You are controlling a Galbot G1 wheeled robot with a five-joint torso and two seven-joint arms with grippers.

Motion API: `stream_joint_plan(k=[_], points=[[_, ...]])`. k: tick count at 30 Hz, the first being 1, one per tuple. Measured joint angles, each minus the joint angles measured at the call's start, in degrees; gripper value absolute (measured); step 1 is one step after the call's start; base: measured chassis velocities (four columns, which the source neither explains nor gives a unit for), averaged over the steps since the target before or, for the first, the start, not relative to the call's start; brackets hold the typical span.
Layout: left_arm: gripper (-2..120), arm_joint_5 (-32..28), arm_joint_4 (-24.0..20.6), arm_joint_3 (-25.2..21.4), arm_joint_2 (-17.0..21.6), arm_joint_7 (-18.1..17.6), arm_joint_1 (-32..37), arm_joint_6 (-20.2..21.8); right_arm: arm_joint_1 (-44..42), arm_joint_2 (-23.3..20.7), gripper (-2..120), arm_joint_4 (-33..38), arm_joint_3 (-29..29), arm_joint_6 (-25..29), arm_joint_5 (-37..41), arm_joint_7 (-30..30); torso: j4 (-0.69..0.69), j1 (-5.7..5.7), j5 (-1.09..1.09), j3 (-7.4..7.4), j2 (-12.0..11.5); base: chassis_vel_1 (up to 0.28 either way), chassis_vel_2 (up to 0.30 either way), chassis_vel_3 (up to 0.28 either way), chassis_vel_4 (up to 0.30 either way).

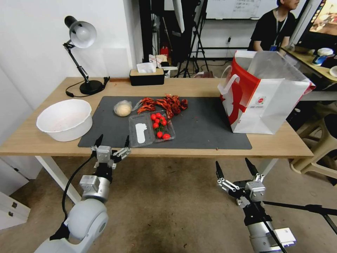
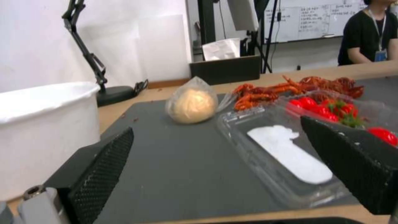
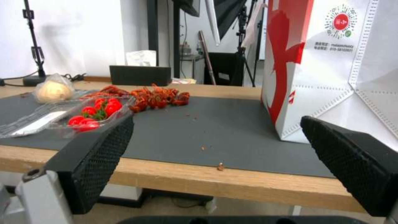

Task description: Pick up the trash from the table and place it into the takeout bag.

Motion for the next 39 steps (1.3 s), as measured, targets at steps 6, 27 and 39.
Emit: stream_joint_plan(k=[6, 27, 39], points=[[100, -0.5, 0.0, -0.8, 0.0, 1.6, 2.2, -0.6, 0.2, -0.1, 100, 0.0, 0.3, 0.0, 0.5, 0.0, 0.01, 0.0, 0.0, 0.0, 0.0, 0.0, 0.0, 0.0, 0.0], [100, -0.7, 0.7, -0.7, -1.4, 3.0, 3.2, -2.1, 1.9, -0.9, 100, -0.6, 1.0, -0.7, 2.0, 0.0, 0.0, 0.01, 0.0, 0.0, 0.0, 0.0, 0.0, 0.0, 0.0], [100, -6.6, 5.2, 2.4, 3.3, 3.5, -9.5, -0.7, 2.0, -1.3, 100, -0.6, 1.4, -1.1, 2.3, 0.0, 0.0, 0.01, 0.0, 0.01, 0.0, 0.0, 0.0, 0.0, 0.0]])
